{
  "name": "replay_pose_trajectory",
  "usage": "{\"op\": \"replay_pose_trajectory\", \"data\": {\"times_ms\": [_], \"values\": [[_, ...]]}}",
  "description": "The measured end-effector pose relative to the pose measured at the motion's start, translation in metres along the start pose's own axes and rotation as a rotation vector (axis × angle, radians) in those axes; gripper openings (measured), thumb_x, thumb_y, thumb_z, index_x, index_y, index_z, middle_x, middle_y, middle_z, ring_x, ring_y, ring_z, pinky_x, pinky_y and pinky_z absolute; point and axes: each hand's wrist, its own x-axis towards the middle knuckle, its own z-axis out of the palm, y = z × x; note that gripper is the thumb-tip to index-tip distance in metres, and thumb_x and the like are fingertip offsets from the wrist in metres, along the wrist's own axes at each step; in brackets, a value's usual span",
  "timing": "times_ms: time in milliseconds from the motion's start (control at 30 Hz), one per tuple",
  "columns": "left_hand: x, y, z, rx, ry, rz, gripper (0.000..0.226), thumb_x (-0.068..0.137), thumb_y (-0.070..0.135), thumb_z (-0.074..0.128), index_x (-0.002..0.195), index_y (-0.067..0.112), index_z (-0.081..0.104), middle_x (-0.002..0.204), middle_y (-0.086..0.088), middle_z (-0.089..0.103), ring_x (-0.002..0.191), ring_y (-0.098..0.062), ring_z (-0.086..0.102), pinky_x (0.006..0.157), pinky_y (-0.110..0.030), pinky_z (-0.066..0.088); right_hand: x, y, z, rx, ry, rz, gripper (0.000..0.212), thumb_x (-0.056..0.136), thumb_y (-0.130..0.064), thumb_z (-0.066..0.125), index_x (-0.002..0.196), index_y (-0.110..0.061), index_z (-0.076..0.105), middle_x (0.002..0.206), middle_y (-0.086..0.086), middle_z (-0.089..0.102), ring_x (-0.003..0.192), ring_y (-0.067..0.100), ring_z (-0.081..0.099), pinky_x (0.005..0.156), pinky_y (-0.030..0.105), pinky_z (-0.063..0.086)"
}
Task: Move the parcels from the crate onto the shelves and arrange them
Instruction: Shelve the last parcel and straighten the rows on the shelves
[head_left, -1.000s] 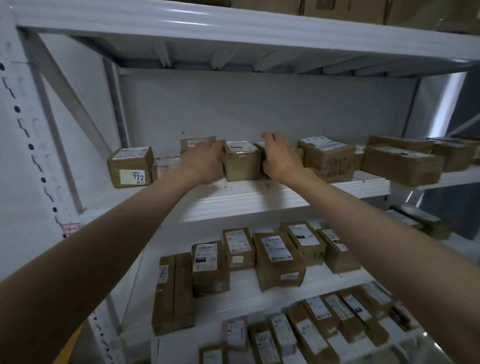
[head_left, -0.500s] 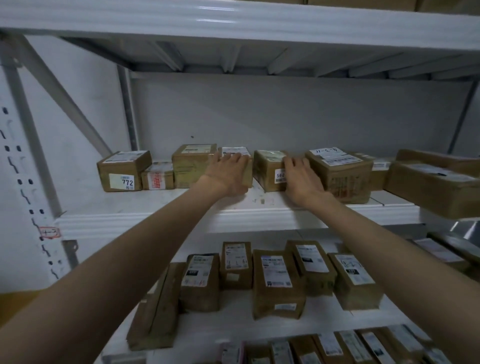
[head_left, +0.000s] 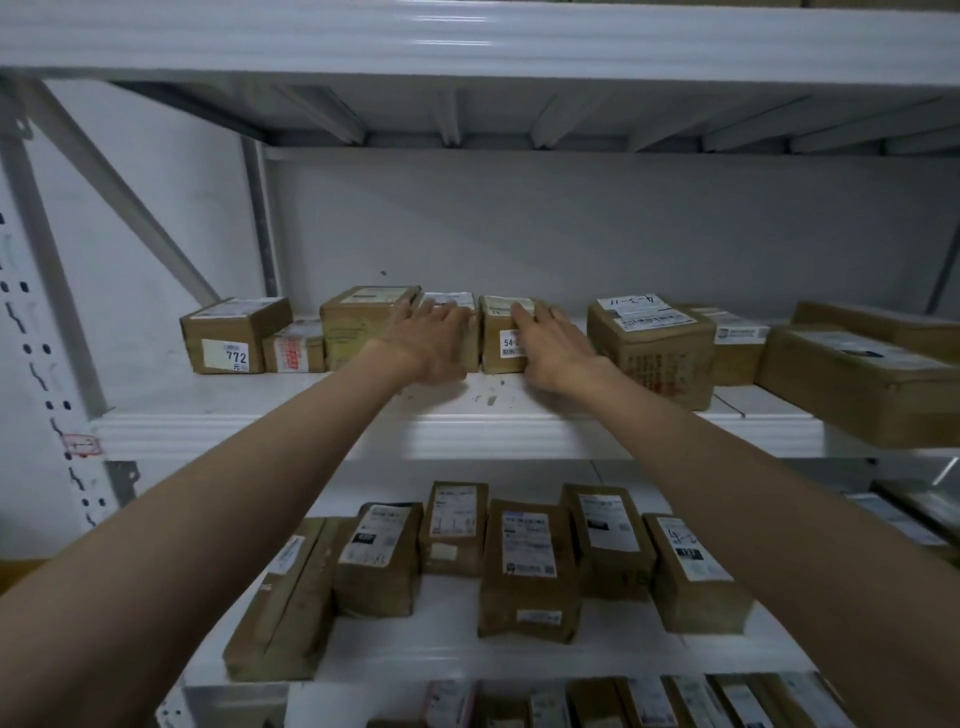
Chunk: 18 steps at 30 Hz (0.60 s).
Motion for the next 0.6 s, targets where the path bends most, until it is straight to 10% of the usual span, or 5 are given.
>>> {"op": "replay_pose_trajectory", "data": {"times_ms": [600], "values": [[-0.018, 0.069, -0.026, -0.108, -0.028, 0.003, 0.084, 0.087, 0.038, 0.063, 0.154, 0.016, 0.017, 0.161, -0.007, 0.020, 0.148, -0.026, 0.020, 0.121, -0.048, 0.010, -0.106, 0.066, -0.072, -0.211, 0.268, 0.208, 0.053, 0.082, -0.011, 0.066, 0.133, -0.010, 0.051, 0.133, 0.013, 0.052, 0.120, 0.034, 0.041, 0.095, 0.040, 0.039]]}}
